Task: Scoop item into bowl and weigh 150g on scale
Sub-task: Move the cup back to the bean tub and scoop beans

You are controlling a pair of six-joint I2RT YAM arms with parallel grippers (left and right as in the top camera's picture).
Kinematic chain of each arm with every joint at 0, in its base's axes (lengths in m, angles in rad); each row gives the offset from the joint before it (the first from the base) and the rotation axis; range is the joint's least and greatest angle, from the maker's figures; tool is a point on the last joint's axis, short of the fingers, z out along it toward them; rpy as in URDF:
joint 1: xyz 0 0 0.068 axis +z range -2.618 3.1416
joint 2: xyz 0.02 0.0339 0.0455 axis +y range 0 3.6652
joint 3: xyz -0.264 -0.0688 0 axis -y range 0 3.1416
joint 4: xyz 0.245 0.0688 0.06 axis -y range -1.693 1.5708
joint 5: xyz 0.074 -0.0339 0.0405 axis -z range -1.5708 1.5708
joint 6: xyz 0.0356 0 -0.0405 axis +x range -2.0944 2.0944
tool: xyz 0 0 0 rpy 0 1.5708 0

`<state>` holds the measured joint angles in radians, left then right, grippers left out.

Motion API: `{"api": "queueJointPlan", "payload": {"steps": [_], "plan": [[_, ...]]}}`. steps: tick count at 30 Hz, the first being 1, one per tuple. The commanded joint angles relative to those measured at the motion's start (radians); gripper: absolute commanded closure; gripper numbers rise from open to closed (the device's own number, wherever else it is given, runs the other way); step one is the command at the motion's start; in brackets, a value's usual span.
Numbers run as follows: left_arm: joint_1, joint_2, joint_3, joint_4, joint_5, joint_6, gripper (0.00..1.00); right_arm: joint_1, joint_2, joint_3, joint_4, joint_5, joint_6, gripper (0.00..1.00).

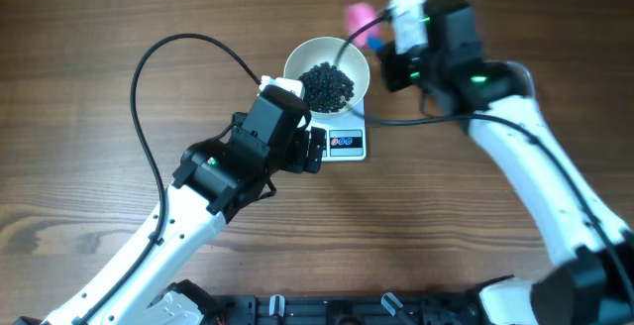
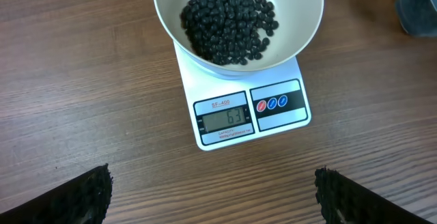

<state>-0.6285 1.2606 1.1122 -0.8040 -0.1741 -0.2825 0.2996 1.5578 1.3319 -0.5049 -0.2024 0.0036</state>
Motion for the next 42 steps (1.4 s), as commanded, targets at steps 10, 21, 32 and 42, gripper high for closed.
{"api": "queueJointPlan", "payload": {"steps": [10, 21, 32, 42], "plan": [[-0.003, 0.002, 0.016, 0.003, 0.008, 0.013, 0.0, -0.314, -0.112, 0.005, -0.142, -0.174, 0.076, 0.96], [-0.003, 0.002, 0.016, 0.003, 0.008, 0.013, 0.0, -0.314, -0.292, 0.002, -0.352, 0.18, -0.077, 0.96], [-0.003, 0.002, 0.016, 0.003, 0.008, 0.013, 0.0, -0.49, -0.219, 0.002, -0.538, 0.195, -0.093, 0.96], [-0.003, 0.002, 0.016, 0.003, 0.008, 0.013, 0.0, -0.523, -0.072, 0.001, -0.46, 0.01, -0.325, 0.96]]}}
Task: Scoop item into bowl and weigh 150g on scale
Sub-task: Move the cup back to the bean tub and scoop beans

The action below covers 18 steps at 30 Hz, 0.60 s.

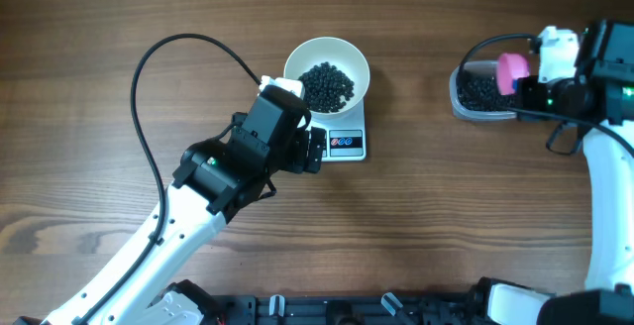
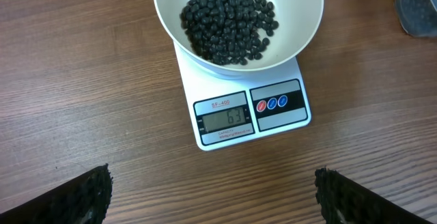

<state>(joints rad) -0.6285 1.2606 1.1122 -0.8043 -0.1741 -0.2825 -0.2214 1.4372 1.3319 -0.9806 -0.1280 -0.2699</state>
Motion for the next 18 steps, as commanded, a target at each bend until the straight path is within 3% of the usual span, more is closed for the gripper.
{"api": "queueJointPlan", "payload": {"steps": [1, 6, 18], "plan": [[-0.003, 0.002, 0.016, 0.003, 0.008, 0.013, 0.0, -0.002, 0.064, 0.001, 0.021, -0.065, -0.05, 0.96], [-0.003, 0.002, 0.016, 0.003, 0.008, 0.013, 0.0, -0.002, 0.12, 0.001, 0.053, 0.072, -0.071, 0.96], [-0.003, 0.002, 0.016, 0.003, 0.008, 0.013, 0.0, 0.0, 0.227, 0.001, 0.095, 0.088, -0.092, 0.96]]}}
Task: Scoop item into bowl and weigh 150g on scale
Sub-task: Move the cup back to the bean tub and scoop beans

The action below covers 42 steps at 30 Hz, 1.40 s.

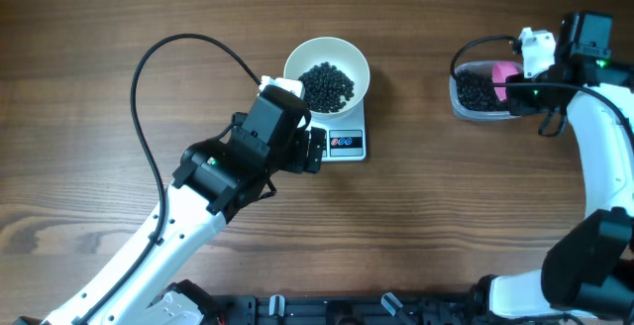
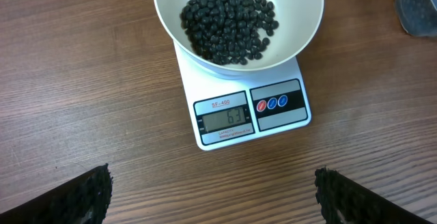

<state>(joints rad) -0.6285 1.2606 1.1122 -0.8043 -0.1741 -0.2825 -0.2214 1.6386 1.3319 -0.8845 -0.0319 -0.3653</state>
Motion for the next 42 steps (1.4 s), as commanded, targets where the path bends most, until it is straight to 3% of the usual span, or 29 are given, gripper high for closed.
{"api": "queueJointPlan", "payload": {"steps": [1, 7, 21, 33, 42], "plan": [[-0.003, 0.002, 0.016, 0.003, 0.008, 0.013, 0.0, 0.0, 0.034, 0.001, -0.003, -0.024, 0.012, 0.96], [-0.003, 0.002, 0.016, 0.003, 0.008, 0.013, 0.0, 0.0, 0.072, 0.001, -0.022, -0.237, 0.032, 0.96], [-0.003, 0.002, 0.016, 0.003, 0.008, 0.013, 0.0, -0.012, 0.051, 0.002, -0.155, -0.363, -0.068, 0.96], [-0.003, 0.002, 0.016, 0.003, 0.008, 0.013, 0.0, -0.161, 0.072, 0.001, -0.16, -0.517, -0.076, 0.96], [-0.003, 0.002, 0.016, 0.003, 0.008, 0.013, 0.0, -0.274, 0.073, 0.001, -0.141, -0.563, 0.062, 0.96]]}}
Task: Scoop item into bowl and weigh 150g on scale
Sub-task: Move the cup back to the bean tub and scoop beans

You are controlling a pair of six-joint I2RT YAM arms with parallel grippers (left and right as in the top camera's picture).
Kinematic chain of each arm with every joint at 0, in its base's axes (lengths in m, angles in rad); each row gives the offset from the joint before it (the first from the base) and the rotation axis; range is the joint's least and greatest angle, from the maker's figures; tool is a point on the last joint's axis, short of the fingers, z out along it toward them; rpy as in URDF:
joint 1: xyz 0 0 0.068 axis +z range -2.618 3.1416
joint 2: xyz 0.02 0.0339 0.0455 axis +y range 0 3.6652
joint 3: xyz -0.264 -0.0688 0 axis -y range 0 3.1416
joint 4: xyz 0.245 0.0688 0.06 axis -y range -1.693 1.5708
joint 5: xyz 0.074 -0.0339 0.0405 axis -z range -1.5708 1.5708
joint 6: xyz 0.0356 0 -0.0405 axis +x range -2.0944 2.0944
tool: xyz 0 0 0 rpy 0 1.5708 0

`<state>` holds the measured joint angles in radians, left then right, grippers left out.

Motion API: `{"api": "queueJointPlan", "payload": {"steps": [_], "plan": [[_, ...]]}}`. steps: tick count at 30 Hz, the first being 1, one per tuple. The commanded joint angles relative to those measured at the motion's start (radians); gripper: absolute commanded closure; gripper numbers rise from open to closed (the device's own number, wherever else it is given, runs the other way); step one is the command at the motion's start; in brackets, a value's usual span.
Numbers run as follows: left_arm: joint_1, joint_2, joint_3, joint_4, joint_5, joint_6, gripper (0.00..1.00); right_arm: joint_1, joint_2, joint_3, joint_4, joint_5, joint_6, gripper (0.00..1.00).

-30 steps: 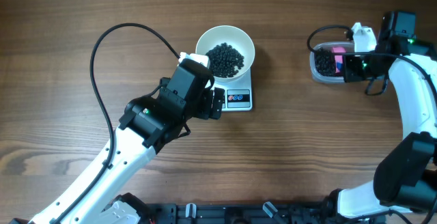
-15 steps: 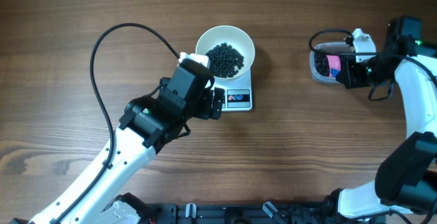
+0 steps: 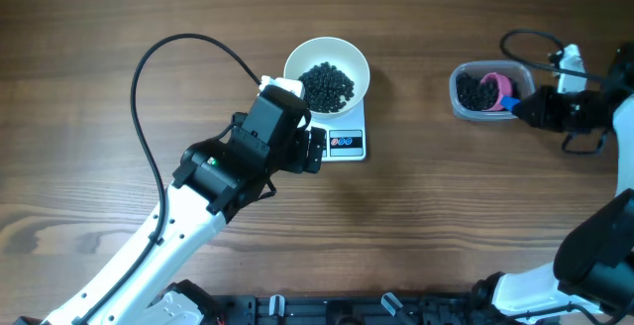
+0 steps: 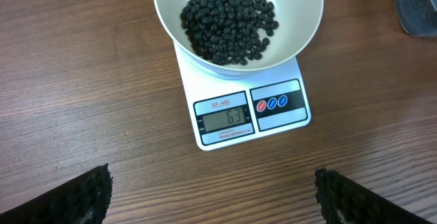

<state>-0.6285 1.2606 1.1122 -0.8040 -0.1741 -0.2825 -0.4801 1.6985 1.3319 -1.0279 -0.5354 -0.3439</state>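
A white bowl (image 3: 327, 55) of black beans (image 4: 229, 20) stands on the white scale (image 4: 280, 104), whose display (image 4: 225, 119) reads 63. My left gripper (image 4: 213, 200) hovers just in front of the scale, open, with only bare wood between its fingers. At the far right, a clear container (image 3: 464, 99) holds more black beans. The pink scoop (image 3: 492, 84) sits inside it, and its blue handle runs to my right gripper (image 3: 530, 107), which is shut on it.
The wooden table (image 3: 119, 28) carries only the scale and the container. A black cable (image 3: 168, 53) loops off the left arm over the left half. The container's corner (image 4: 416, 5) shows at the top right of the left wrist view.
My right gripper has shifted right and down beside the container, and the pink scoop now lies lower among the beans. The left arm, bowl and the 63 reading are unchanged.
The right gripper first held the scoop at the bowl's far rim, with the scale at 63. Then it was over the container at the right, then at the container, and now the scoop sits in its beans. The left gripper stayed open by the scale.
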Motion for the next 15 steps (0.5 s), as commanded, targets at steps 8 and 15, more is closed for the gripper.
{"api": "queueJointPlan", "payload": {"steps": [8, 15], "plan": [[-0.003, 0.002, 0.016, 0.003, 0.008, 0.013, 0.0, -0.026, 0.013, 0.001, 0.045, -0.185, 0.198, 0.96], [-0.003, 0.002, 0.016, 0.003, 0.008, 0.013, 0.0, -0.063, 0.013, 0.001, 0.043, -0.233, 0.296, 0.96]]}}
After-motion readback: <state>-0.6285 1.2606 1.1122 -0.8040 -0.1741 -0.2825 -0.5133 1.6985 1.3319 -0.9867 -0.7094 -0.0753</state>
